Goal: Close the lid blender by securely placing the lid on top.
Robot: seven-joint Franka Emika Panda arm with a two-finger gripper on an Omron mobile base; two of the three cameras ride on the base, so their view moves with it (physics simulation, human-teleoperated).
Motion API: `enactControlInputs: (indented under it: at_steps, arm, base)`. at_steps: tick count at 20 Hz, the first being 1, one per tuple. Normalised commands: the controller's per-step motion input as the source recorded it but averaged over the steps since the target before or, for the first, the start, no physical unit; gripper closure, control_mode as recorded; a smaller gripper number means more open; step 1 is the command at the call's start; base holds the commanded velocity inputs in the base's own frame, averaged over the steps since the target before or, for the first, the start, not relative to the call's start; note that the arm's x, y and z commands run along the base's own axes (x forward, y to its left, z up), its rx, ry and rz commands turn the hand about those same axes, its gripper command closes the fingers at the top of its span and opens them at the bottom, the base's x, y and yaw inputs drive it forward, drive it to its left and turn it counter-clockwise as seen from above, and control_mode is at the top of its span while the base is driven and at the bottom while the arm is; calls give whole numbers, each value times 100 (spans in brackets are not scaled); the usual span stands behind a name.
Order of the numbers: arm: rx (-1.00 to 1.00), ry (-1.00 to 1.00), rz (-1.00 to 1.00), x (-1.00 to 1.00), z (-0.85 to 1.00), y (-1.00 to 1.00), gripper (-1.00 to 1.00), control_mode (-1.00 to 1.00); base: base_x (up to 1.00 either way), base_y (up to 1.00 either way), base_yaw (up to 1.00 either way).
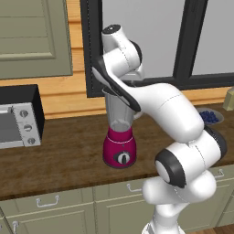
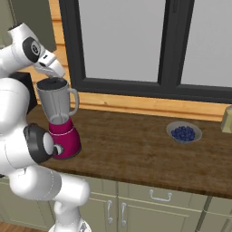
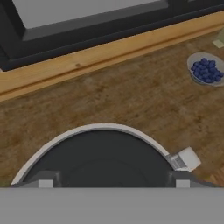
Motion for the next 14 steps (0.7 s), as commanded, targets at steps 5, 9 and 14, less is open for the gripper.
enactControlInputs:
  at_steps: [5, 9, 14]
  arm:
    - [0, -12, 0, 35, -9, 0, -100, -100]
    - [0, -13, 0, 15, -2, -3, -100, -100]
    - [0, -9, 0, -1, 10, -11, -100, -100]
  base:
    - [0, 0, 0]
    - [0, 0, 0]
    - [0, 0, 0]
